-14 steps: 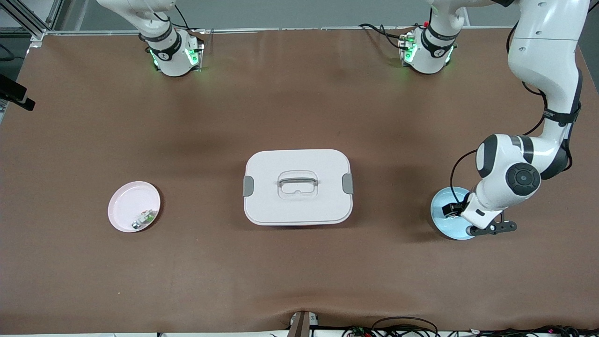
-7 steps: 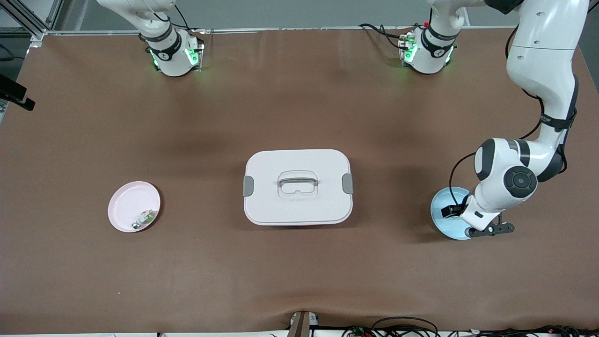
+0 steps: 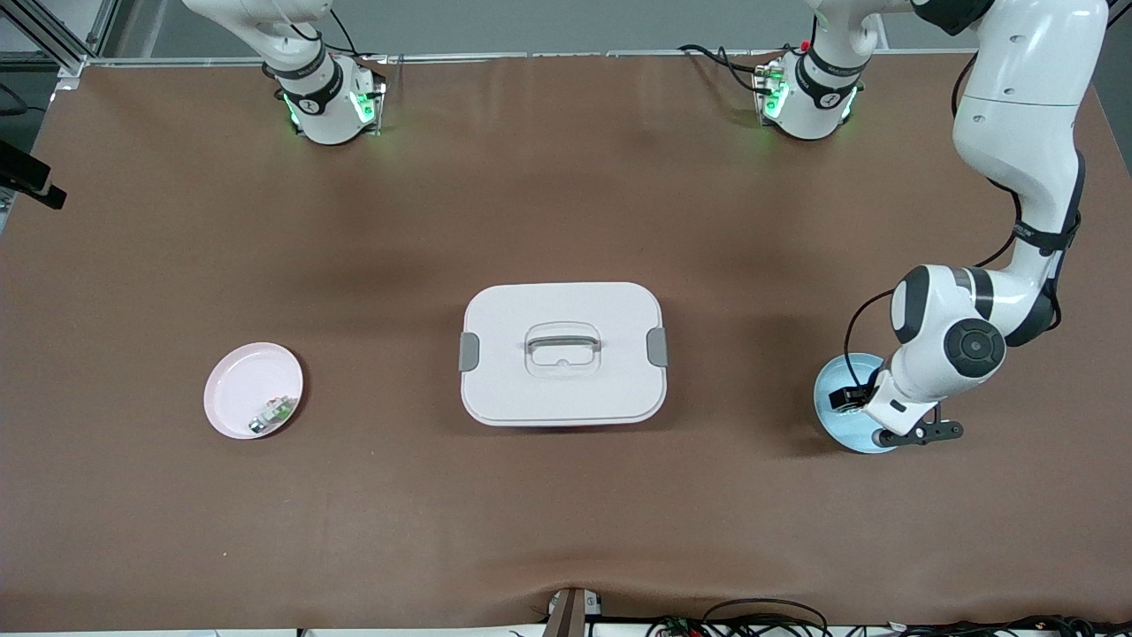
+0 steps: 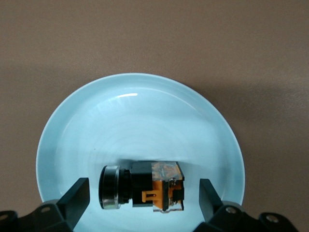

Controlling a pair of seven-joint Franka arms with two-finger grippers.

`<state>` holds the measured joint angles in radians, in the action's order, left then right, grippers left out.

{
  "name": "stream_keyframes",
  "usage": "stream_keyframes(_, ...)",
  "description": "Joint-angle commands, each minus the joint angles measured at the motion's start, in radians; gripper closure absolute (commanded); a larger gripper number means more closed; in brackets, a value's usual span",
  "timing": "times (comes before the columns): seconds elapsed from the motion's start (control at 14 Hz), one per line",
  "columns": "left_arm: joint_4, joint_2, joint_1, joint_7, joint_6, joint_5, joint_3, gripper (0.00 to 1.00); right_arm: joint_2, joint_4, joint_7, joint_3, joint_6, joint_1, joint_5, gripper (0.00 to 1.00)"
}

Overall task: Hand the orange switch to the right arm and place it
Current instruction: 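Close the left gripper on the black-orange switch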

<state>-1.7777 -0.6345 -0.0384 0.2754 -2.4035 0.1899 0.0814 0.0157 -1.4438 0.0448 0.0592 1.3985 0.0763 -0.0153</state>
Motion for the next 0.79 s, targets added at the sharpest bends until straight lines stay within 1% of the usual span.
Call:
stream_keyframes(0.0,-0.006,-0.008,-0.012,-0.002,-0.022,0.02,0.011,0.0,-0.008,0.017,-0.011,-0.012,-0.01,0.016,-0.002,0.0)
stream_keyframes(0.71,-0.018,-0.022,-0.017,0.014,-0.042,0.02,0.011,0.0,-0.01,0.017,-0.011,-0.012,-0.01,0.019,0.0,0.0)
